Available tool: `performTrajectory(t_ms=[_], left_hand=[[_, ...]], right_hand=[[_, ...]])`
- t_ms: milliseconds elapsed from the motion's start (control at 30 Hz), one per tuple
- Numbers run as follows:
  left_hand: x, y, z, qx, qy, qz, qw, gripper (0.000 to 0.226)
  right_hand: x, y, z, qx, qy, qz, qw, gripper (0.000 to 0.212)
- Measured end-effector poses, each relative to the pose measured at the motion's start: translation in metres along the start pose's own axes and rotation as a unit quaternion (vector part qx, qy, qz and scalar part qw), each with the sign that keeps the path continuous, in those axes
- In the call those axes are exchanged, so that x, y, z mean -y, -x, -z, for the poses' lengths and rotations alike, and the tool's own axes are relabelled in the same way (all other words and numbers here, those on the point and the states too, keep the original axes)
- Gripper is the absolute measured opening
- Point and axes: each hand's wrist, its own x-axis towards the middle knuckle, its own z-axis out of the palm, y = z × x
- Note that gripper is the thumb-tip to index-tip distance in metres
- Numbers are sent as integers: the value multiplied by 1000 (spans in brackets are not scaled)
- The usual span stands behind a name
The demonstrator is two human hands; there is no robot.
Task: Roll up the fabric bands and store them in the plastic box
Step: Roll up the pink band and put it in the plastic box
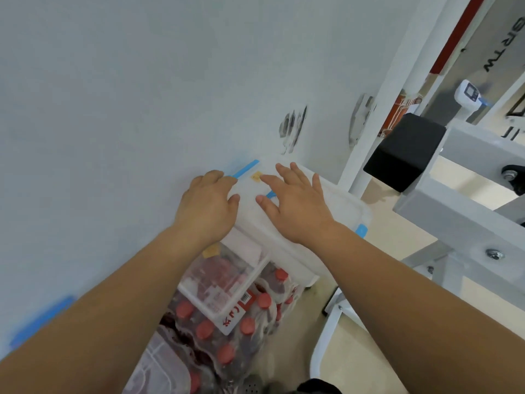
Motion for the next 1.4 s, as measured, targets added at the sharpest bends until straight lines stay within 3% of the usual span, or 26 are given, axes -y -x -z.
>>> performTrajectory(t_ms=[333, 633, 800, 1067, 1233, 1400], left_hand=[[53, 143, 57, -98, -4, 173, 980, 43], [118, 327, 80, -139, -51, 359, 921, 39], [165, 425, 74, -154, -36, 420, 894, 37], [258, 544, 60, -51, -38, 434, 899, 45], [290, 555, 42, 37, -30, 388, 920, 53], [306, 529, 24, 60, 6, 327, 943, 48]], right_hand=[[107, 19, -16, 60, -87, 209, 972, 55], [230, 97, -67, 134, -51, 380, 914, 53], [306, 152, -100, 152, -47, 435, 886, 54], [407, 237, -181, 227, -12, 411, 883, 49], [407, 250, -220, 277, 50, 306, 909, 54], [390, 244, -237, 247, 82, 262, 930, 51]])
